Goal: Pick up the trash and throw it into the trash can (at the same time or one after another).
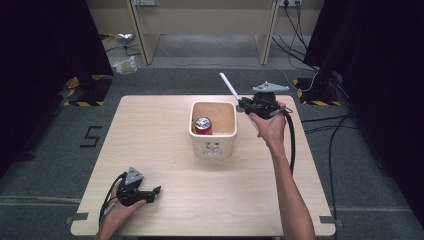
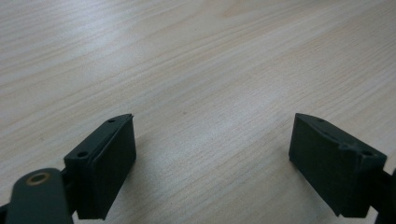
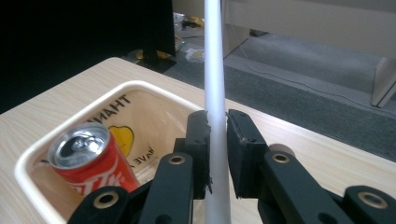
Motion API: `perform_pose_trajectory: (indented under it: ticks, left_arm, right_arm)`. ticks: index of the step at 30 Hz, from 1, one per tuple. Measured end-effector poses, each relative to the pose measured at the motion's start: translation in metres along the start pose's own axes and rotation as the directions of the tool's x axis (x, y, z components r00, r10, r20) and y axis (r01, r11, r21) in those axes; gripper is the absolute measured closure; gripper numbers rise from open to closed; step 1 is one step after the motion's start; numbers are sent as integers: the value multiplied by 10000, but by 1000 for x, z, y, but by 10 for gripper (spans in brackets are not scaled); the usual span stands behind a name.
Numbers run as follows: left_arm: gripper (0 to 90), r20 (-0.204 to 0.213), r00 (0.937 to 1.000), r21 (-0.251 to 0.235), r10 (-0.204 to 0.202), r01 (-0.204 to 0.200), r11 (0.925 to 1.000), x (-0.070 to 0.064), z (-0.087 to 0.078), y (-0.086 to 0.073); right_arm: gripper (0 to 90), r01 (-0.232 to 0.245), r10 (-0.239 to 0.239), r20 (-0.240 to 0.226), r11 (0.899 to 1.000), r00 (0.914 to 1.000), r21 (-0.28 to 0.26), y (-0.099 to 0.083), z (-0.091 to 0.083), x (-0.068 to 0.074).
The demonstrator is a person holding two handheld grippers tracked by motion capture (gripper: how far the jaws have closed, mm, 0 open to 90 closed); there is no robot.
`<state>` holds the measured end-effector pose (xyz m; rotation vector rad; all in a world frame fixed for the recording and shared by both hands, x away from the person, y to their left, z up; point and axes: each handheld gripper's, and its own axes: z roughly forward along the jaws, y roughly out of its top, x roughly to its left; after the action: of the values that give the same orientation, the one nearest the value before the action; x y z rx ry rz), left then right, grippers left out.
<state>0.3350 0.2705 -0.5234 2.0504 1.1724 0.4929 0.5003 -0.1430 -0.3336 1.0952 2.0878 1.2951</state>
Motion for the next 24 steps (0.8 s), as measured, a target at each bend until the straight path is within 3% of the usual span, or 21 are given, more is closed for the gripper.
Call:
perform_pose_trajectory:
  ticks: [16,24]
  left_arm:
    - [138,7,10000,0,1,-1,10000,0,0,0]
    - [138,17,10000,-1,-18,18,10000,0,0,0]
  right_arm:
    - [794,218,-210,-533,9997,9984,136,18,29,26]
    - [793,265,-230,-799,9987,9965,429,22,52,41]
